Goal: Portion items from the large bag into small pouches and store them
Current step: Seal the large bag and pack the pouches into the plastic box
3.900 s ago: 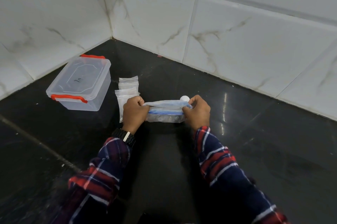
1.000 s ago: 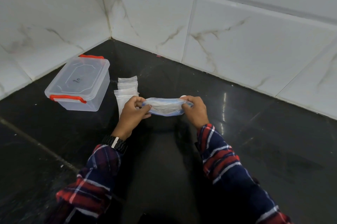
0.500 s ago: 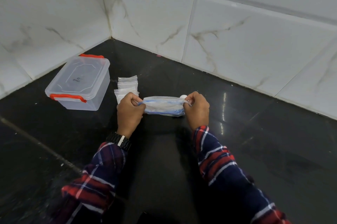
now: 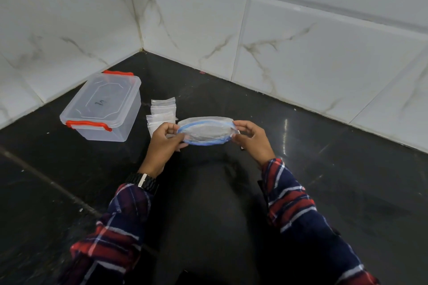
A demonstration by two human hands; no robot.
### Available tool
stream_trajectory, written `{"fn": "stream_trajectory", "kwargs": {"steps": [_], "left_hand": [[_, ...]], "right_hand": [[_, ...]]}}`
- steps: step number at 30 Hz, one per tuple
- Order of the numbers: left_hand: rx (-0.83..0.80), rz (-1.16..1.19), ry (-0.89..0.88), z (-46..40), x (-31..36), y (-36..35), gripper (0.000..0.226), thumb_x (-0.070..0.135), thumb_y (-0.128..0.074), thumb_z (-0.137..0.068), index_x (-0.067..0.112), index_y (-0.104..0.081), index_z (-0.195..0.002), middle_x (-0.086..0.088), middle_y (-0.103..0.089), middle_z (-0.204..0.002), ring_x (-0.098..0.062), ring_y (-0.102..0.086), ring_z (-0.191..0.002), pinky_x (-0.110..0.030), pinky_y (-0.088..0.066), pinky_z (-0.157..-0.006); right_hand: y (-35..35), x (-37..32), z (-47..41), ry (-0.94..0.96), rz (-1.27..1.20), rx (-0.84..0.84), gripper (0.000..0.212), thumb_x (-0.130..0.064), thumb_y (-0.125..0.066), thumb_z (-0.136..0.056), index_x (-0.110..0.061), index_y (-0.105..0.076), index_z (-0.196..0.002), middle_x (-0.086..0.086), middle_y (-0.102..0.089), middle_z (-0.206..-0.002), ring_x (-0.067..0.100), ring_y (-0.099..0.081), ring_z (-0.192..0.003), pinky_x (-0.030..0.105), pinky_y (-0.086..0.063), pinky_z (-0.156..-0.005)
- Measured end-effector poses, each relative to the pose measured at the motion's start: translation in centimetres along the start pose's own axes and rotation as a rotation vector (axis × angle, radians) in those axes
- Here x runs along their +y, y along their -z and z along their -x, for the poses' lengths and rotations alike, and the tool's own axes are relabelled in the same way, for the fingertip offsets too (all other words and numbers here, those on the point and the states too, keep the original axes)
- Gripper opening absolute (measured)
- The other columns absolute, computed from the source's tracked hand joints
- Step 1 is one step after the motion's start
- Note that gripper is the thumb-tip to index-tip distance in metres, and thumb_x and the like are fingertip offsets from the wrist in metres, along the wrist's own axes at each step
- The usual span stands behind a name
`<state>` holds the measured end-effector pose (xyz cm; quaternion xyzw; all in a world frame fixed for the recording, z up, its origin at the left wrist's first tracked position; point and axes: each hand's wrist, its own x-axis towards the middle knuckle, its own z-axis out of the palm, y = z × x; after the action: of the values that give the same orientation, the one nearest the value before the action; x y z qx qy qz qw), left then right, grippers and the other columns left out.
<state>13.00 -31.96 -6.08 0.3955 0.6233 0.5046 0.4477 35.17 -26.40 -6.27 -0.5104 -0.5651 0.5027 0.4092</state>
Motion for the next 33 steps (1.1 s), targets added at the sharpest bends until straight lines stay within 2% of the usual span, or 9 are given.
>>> {"fn": "stream_trajectory", "kwargs": {"steps": [3, 7, 12, 16, 21, 24, 26, 30, 33], "left_hand": [[-0.047, 0.093, -0.003, 0.3, 0.7, 0.4, 0.021, 0.009, -0.066, -0.086, 0.007, -0.06, -0.106, -0.008, -0.067, -0.108, -0.021, -0.069, -0.098, -0.021, -0.058, -0.068], [0.005, 0.007, -0.001, 0.2, 1.3, 0.0, 0.014, 0.008, -0.069, -0.084, 0.009, -0.062, -0.096, -0.011, -0.068, -0.096, -0.021, -0.07, -0.086, -0.021, -0.058, -0.058], [0.182, -0.241, -0.119, 0.0, 0.8, -1.3, 0.014, 0.008, -0.068, -0.084, 0.013, -0.056, -0.083, -0.016, -0.065, -0.087, -0.027, -0.068, -0.078, -0.021, -0.055, -0.05], [0.274, -0.5, -0.286, -0.1, 0.0, -1.8, 0.017, 0.012, -0.067, -0.083, 0.014, -0.052, -0.077, 0.0, -0.057, -0.074, -0.021, -0.06, -0.07, -0.031, -0.052, -0.063], [0.317, -0.551, -0.35, 0.0, -0.3, -2.1, 0.023, 0.003, -0.062, -0.079, 0.012, -0.045, -0.066, -0.004, -0.048, -0.079, -0.01, -0.042, -0.064, -0.013, -0.033, -0.057], [0.302, -0.536, -0.363, 0.0, 0.1, -2.4, 0.035, 0.0, -0.059, -0.08, 0.016, -0.036, -0.06, -0.004, -0.045, -0.074, -0.009, -0.039, -0.062, -0.014, -0.033, -0.057], [0.269, -0.497, -0.341, -0.1, 0.3, -2.2, 0.028, 0.001, -0.062, -0.08, 0.014, -0.042, -0.066, -0.005, -0.049, -0.075, -0.011, -0.044, -0.066, -0.02, -0.038, -0.059], [0.16, -0.352, -0.266, -0.1, 0.8, -1.4, 0.011, 0.007, -0.066, -0.083, 0.01, -0.06, -0.093, -0.006, -0.061, -0.093, -0.018, -0.059, -0.085, -0.03, -0.055, -0.071], [0.125, -0.21, -0.231, 0.3, 1.3, -1.2, 0.011, 0.008, -0.067, -0.086, 0.007, -0.066, -0.097, -0.004, -0.063, -0.101, -0.014, -0.063, -0.089, -0.015, -0.055, -0.061]], "right_hand": [[0.5, 0.1, 0.1, -0.05, -0.147, 0.015, 0.02, 0.008, -0.062, -0.086, 0.001, -0.063, -0.104, 0.014, -0.068, -0.096, 0.016, -0.068, -0.08, 0.017, -0.055, -0.064], [0.1, 0.0, 0.3, -0.101, -0.177, 0.126, 0.014, 0.007, -0.067, -0.082, -0.007, -0.064, -0.086, 0.015, -0.067, -0.08, 0.014, -0.068, -0.065, 0.016, -0.052, -0.054], [-0.8, 0.0, 0.3, -0.088, 0.12, 0.306, 0.01, -0.003, -0.071, -0.079, -0.011, -0.066, -0.082, 0.009, -0.068, -0.074, 0.013, -0.063, -0.058, 0.018, -0.05, -0.052], [-1.5, -0.3, 0.3, 0.055, 0.421, 0.38, 0.006, -0.006, -0.063, -0.078, -0.009, -0.065, -0.083, 0.005, -0.063, -0.076, 0.014, -0.056, -0.068, 0.024, -0.046, -0.066], [-2.1, -0.3, 1.0, 0.088, 0.484, 0.377, 0.019, -0.003, -0.065, -0.076, -0.012, -0.049, -0.071, 0.0, -0.054, -0.07, 0.012, -0.048, -0.06, 0.02, -0.04, -0.056], [-2.0, 0.2, 1.1, 0.09, 0.412, 0.326, 0.032, 0.003, -0.063, -0.078, -0.015, -0.041, -0.065, -0.006, -0.046, -0.066, 0.002, -0.042, -0.058, 0.008, -0.039, -0.05], [-1.4, 0.2, 0.8, 0.054, 0.364, 0.258, 0.022, 0.001, -0.065, -0.079, -0.012, -0.049, -0.072, -0.005, -0.049, -0.069, 0.002, -0.045, -0.06, 0.004, -0.04, -0.053], [0.1, 0.1, 0.4, -0.028, 0.057, 0.061, 0.018, 0.0, -0.067, -0.084, -0.005, -0.062, -0.099, 0.003, -0.063, -0.084, 0.012, -0.063, -0.069, 0.014, -0.051, -0.059], [0.9, 0.0, 0.4, -0.021, -0.016, 0.088, 0.01, 0.0, -0.064, -0.087, -0.004, -0.063, -0.096, 0.009, -0.066, -0.082, 0.011, -0.065, -0.064, 0.017, -0.052, -0.058]]}}
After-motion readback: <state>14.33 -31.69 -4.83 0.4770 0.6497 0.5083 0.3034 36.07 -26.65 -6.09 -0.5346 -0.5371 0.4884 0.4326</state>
